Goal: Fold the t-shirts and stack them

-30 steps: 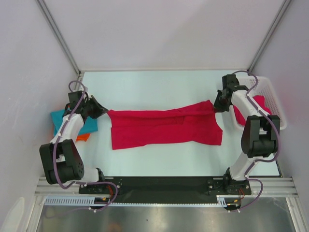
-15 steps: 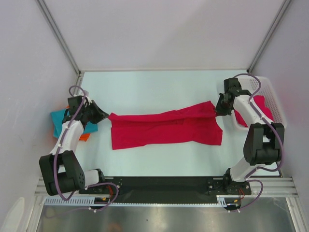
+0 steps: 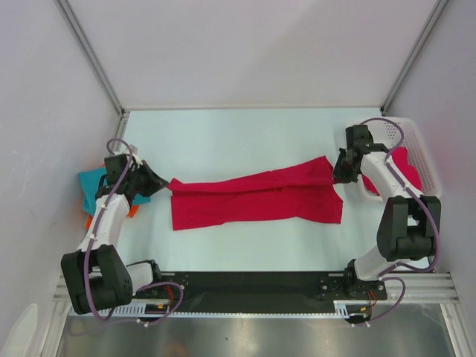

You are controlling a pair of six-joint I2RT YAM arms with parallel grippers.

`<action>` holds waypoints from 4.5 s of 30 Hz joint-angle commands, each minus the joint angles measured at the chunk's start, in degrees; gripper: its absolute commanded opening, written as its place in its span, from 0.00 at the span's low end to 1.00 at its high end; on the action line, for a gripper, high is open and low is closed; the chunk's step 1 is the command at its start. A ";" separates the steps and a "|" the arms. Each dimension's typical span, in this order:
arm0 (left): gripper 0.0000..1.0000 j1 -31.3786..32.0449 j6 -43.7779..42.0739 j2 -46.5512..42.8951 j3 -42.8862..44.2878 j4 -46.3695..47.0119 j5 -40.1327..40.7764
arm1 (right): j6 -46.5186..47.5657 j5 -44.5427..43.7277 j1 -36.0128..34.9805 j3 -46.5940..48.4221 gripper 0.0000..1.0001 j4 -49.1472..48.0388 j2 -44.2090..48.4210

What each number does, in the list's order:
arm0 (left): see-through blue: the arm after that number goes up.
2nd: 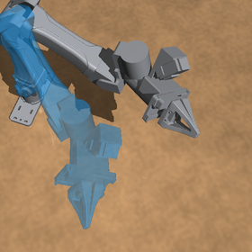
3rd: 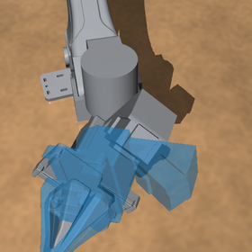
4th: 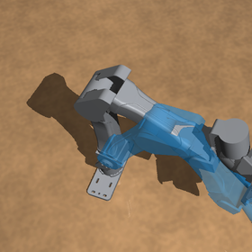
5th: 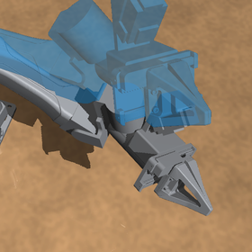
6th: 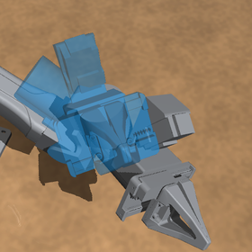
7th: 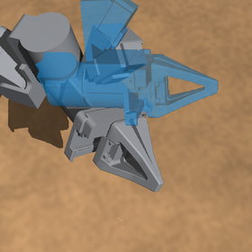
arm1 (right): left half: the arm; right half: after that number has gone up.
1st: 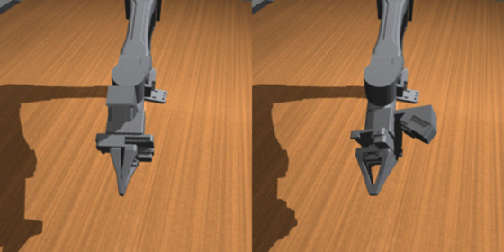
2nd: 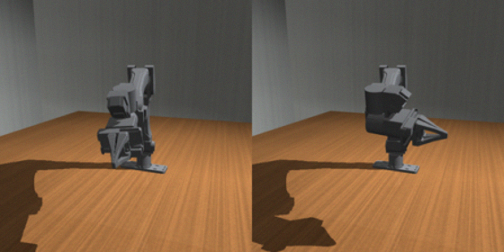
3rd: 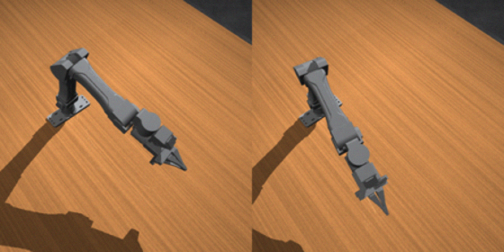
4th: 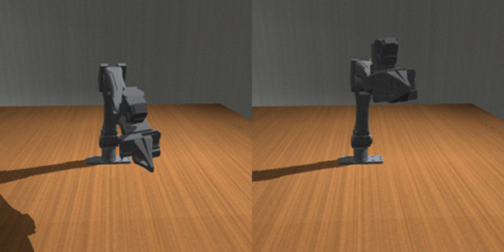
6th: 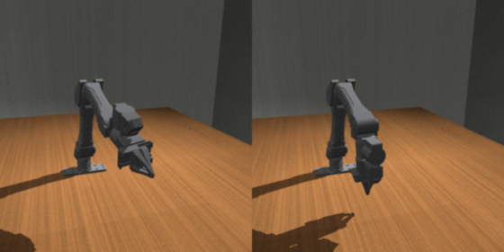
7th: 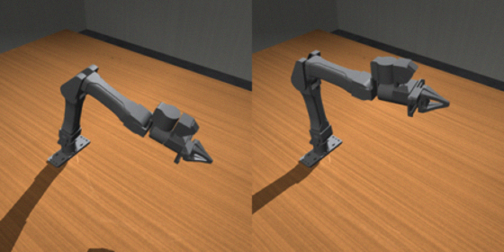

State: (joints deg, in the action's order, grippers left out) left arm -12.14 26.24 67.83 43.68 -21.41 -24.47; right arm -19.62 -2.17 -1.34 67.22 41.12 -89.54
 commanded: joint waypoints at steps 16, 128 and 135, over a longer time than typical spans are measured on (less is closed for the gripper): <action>0.00 -0.43 0.30 -4.38 2.02 0.40 -2.25 | -0.25 -1.52 -0.33 10.19 0.00 4.40 3.67; 1.00 -1.13 -5.41 -9.91 -4.13 -5.05 -7.26 | -15.71 -6.70 -35.73 -4.02 0.11 4.67 -1.87; 1.00 -1.22 -5.06 -10.70 -4.40 -5.13 -7.35 | -16.69 -8.19 -38.29 -1.23 0.17 5.63 -2.66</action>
State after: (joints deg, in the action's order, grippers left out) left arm -12.80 22.37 58.33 39.13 -27.29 -30.44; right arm -34.81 -7.79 -39.11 63.22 45.78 -93.43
